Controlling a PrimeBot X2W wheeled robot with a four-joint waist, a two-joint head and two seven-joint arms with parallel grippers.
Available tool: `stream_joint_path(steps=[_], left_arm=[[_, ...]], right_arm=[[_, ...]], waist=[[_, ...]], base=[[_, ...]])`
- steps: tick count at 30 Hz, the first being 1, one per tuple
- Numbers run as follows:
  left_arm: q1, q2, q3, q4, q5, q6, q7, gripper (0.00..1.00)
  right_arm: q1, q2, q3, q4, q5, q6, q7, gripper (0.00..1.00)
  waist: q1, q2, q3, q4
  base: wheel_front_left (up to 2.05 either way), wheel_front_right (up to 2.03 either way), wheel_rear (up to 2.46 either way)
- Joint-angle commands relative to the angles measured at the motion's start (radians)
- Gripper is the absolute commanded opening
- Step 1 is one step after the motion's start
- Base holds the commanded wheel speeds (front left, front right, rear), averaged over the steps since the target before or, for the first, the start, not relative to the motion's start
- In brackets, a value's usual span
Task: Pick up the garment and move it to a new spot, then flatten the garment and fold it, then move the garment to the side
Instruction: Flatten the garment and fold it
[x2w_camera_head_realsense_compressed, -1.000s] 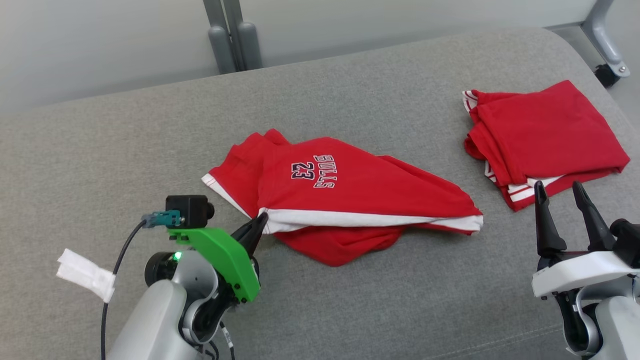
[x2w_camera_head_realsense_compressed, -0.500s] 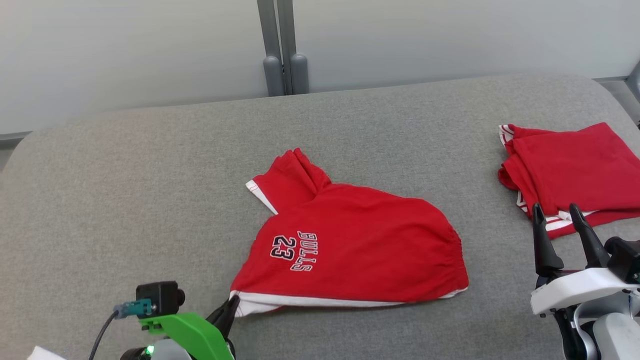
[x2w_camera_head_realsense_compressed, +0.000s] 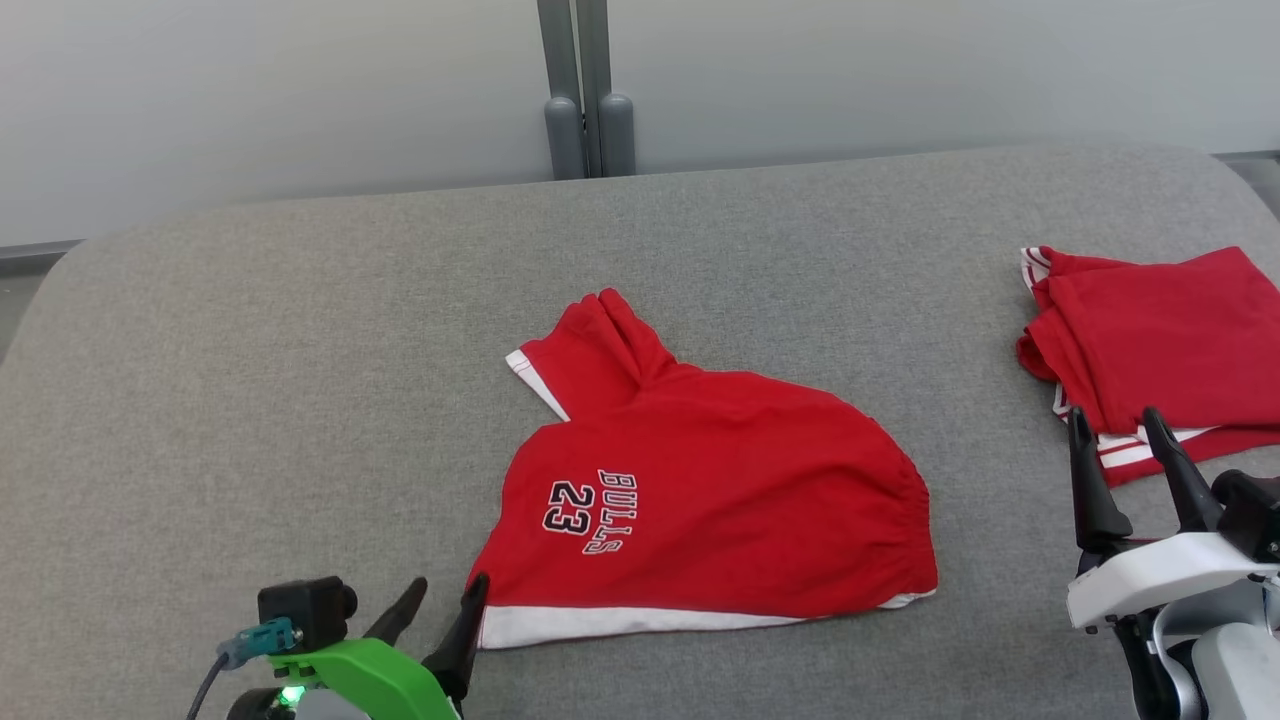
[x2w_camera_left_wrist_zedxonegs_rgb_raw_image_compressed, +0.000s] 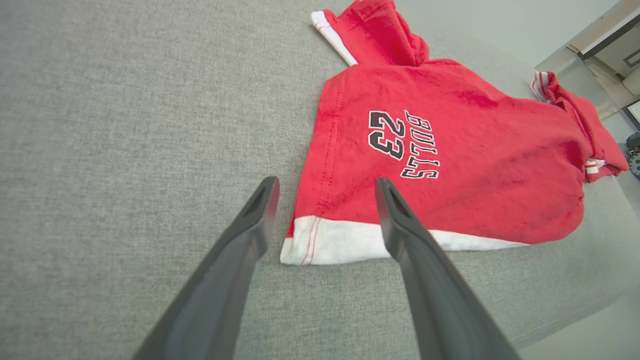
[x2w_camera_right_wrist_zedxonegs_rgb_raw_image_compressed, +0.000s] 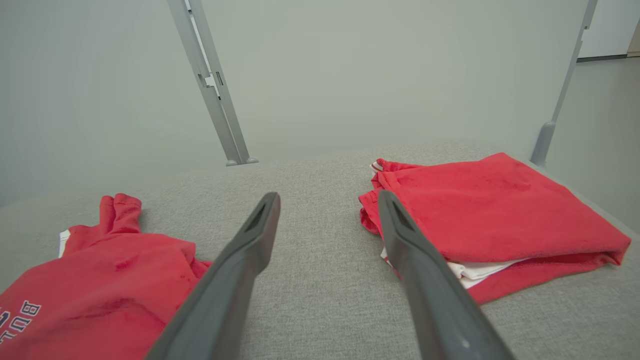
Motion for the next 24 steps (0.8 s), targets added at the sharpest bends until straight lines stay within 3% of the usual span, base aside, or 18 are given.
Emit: stream_joint_path(steps=[1,5,12,19,24], left_arm=[[-0.010,0.023,0.001,-0.007,0.023,-0.007,-0.020,1.00],[-0.016,0.070,0.011,-0.059,0.108,0.004,-0.124,1.00],[0.006,0.125,0.083,-0.158,0.217,0.069,-0.328,1.00],[0.095,0.146,0.131,-0.223,0.291,0.135,-0.393,1.00],[0.133,0.134,0.143,-0.229,0.321,0.145,-0.405,1.00]], right_arm=[[0.008,-0.001,0.002,0.001,0.000,0.000,0.003,1.00],[0.019,0.000,0.007,-0.014,-0.003,0.000,-0.004,1.00],[0.042,0.006,0.018,-0.070,-0.011,0.000,-0.014,1.00],[0.100,0.016,0.032,-0.176,-0.032,0.000,-0.014,1.00],[0.151,0.017,0.054,-0.213,-0.040,0.000,-0.014,1.00]], waist=[[0.0000,0.0000,-0.012,0.009],[0.0000,0.0000,-0.041,0.017],[0.0000,0.0000,-0.075,0.027],[0.0000,0.0000,-0.117,0.021],[0.0000,0.0000,-0.128,0.027]], base=[[0.00,0.00,0.00],[0.00,0.00,0.00],[0.00,0.00,0.00],[0.00,0.00,0.00],[0.00,0.00,0.00]])
